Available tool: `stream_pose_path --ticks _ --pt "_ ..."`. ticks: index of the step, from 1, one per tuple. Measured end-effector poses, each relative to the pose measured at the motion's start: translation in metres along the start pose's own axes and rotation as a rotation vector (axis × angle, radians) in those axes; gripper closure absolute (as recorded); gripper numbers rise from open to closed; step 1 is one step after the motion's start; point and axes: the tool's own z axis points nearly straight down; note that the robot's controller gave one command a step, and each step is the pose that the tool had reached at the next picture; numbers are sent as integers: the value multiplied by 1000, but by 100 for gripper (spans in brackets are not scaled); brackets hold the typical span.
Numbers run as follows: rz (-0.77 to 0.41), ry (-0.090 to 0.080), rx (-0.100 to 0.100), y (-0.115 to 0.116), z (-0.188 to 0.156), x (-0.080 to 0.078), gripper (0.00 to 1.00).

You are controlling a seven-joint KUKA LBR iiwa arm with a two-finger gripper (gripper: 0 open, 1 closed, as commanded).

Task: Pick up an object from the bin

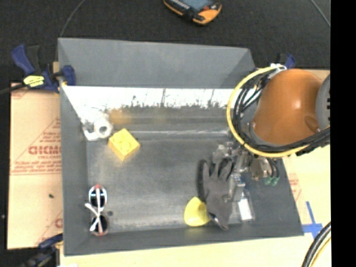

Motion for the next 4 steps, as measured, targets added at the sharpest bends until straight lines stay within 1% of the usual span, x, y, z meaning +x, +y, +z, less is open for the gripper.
stream_pose_path --ticks 1,2,3,4 --pt "0 0 0 0 0 0 0" --pt "-4 -10 2 -4 -75 -18 0" --pt "111 -3 0 -12 19 -4 0" --pt "151 -25 -2 63 -44 -17 0"
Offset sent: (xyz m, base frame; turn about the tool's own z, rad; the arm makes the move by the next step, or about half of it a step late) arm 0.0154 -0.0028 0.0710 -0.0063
